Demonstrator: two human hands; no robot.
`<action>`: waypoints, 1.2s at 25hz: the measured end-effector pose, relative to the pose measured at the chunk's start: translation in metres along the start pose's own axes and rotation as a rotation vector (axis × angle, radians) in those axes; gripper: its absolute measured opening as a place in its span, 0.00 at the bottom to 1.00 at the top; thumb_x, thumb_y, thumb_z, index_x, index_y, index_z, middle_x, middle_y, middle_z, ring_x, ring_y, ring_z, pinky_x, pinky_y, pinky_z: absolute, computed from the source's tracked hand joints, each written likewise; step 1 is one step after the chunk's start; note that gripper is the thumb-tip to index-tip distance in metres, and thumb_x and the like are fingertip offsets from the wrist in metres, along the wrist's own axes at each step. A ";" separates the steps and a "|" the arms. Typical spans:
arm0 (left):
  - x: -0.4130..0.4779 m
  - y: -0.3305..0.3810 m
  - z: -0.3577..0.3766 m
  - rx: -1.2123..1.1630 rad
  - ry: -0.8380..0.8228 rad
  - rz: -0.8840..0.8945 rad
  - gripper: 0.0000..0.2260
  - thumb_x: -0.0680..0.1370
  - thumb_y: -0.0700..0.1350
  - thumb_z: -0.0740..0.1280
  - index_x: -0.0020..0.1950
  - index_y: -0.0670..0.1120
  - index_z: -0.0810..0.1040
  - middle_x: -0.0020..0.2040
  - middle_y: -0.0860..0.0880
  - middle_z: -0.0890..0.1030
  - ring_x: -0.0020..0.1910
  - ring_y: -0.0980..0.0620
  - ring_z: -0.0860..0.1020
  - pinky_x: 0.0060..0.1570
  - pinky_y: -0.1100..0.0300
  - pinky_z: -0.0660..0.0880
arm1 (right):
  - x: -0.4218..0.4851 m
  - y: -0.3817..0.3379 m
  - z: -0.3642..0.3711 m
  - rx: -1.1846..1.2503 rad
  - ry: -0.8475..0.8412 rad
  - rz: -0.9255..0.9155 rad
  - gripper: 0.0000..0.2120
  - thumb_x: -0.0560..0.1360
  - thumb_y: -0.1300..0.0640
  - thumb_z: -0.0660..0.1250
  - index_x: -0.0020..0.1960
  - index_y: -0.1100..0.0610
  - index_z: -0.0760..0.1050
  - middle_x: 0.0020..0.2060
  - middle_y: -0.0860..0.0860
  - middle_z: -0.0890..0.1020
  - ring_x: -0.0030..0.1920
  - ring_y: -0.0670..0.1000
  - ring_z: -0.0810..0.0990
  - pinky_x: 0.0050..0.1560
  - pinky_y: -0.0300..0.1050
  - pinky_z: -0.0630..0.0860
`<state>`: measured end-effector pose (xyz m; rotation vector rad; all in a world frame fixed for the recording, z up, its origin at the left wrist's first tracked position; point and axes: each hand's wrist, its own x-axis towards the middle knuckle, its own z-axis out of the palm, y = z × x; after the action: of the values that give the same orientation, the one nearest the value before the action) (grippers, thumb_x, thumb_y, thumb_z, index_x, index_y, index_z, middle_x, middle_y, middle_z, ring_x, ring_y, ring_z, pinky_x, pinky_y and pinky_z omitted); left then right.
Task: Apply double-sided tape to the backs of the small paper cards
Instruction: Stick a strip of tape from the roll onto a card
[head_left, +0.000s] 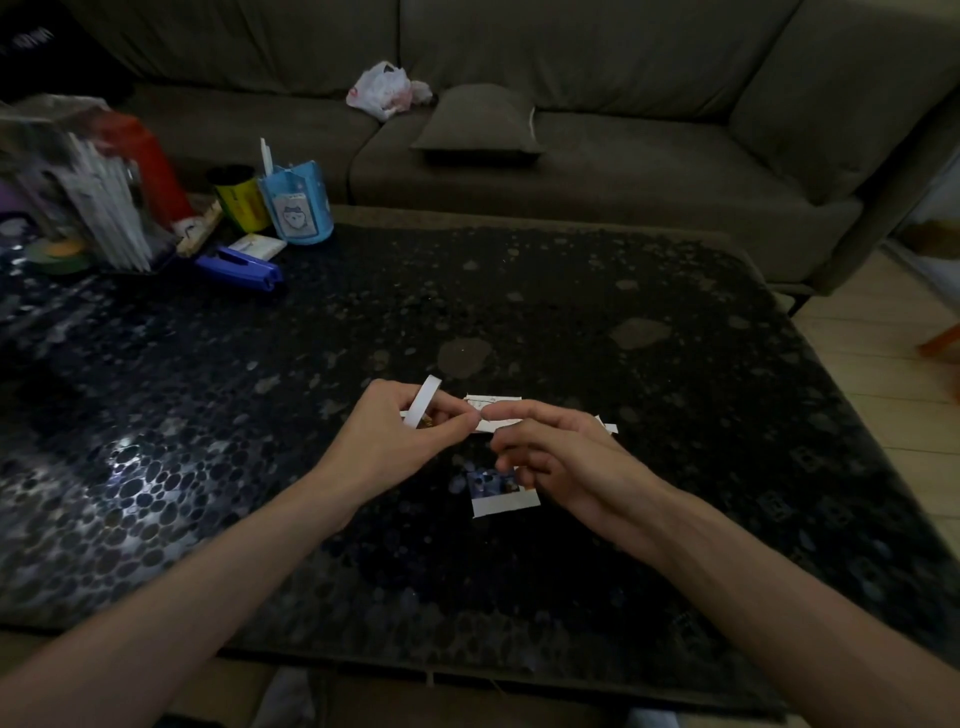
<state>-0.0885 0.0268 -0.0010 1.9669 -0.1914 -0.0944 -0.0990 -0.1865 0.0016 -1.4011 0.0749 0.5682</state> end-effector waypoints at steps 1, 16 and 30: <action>0.000 0.000 0.000 -0.005 -0.002 0.000 0.02 0.76 0.52 0.76 0.45 0.56 0.89 0.40 0.49 0.86 0.41 0.46 0.84 0.43 0.59 0.78 | 0.000 0.000 0.000 0.013 -0.006 0.003 0.11 0.77 0.61 0.73 0.57 0.51 0.87 0.46 0.52 0.87 0.45 0.48 0.84 0.44 0.40 0.75; 0.003 -0.004 -0.002 0.010 -0.037 0.009 0.02 0.75 0.46 0.78 0.45 0.53 0.88 0.32 0.54 0.79 0.31 0.59 0.76 0.34 0.69 0.72 | 0.004 0.001 -0.003 0.057 -0.052 0.024 0.13 0.73 0.56 0.75 0.57 0.51 0.87 0.48 0.52 0.87 0.46 0.47 0.85 0.51 0.44 0.77; 0.002 0.001 -0.002 0.050 0.046 -0.025 0.03 0.76 0.50 0.77 0.43 0.55 0.89 0.35 0.51 0.85 0.34 0.53 0.81 0.36 0.66 0.75 | 0.001 -0.001 0.004 0.032 -0.008 0.019 0.10 0.77 0.58 0.73 0.57 0.50 0.87 0.52 0.52 0.88 0.45 0.48 0.84 0.54 0.48 0.75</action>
<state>-0.0868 0.0275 0.0007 2.0199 -0.1400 -0.0611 -0.0989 -0.1825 0.0028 -1.3687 0.0909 0.5862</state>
